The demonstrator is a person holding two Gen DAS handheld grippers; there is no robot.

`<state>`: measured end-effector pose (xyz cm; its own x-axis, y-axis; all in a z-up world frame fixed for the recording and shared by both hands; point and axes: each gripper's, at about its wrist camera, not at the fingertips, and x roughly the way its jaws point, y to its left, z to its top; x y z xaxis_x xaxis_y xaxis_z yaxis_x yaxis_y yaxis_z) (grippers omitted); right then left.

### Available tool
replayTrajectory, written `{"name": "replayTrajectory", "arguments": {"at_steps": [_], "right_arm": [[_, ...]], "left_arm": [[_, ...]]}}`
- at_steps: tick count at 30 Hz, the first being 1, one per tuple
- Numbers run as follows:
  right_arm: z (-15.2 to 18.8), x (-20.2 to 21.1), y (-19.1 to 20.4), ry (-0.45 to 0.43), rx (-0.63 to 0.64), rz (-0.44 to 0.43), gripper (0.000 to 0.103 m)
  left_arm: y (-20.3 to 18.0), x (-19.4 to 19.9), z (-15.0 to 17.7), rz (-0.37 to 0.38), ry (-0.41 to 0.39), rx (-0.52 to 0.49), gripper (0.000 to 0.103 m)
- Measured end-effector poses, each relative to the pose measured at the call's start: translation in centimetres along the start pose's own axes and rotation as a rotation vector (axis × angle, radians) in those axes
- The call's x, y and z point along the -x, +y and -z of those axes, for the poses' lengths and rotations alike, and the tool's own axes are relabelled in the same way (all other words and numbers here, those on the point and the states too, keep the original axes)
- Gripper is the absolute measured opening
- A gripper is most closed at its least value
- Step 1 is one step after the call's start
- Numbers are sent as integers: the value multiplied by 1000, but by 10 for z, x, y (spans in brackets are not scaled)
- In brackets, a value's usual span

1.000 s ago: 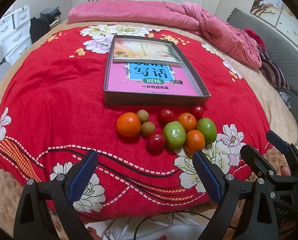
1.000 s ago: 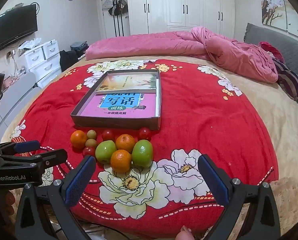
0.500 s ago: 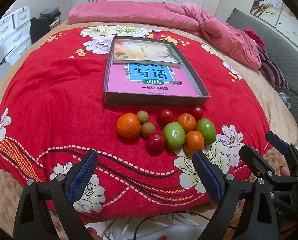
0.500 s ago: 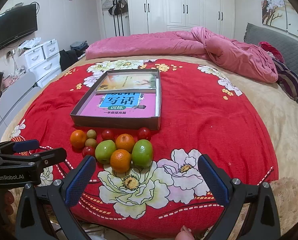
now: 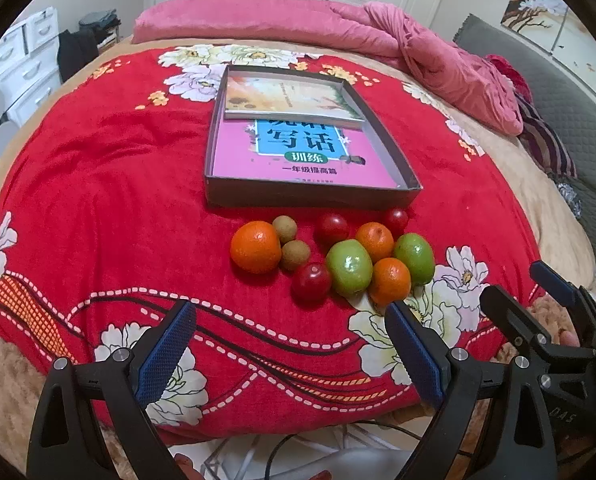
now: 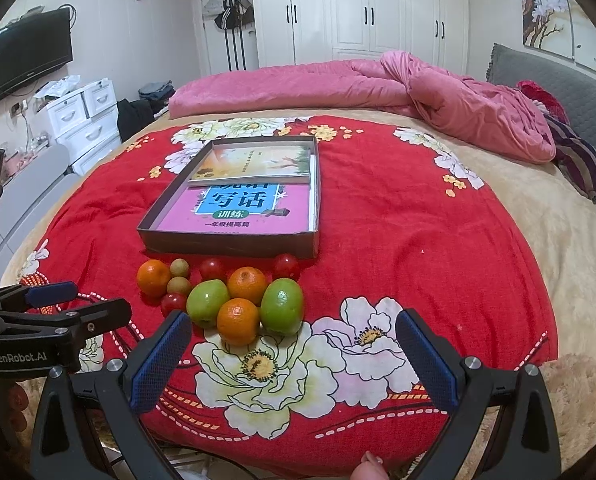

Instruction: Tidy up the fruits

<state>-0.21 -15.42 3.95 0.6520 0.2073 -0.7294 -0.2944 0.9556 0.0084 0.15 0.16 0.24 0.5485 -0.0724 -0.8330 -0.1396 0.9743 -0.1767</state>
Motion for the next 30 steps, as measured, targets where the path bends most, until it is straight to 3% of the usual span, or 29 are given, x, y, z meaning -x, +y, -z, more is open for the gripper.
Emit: {"name": "replayTrajectory", "arguments": {"at_steps": [21, 30], "right_arm": [[1, -26, -10, 63, -48, -12, 102], [-1, -48, -19, 138, -82, -46, 102]], "left_arm": [[-5, -29, 6, 54, 109, -22, 95], [10, -37, 1, 69, 137, 25, 95]]}}
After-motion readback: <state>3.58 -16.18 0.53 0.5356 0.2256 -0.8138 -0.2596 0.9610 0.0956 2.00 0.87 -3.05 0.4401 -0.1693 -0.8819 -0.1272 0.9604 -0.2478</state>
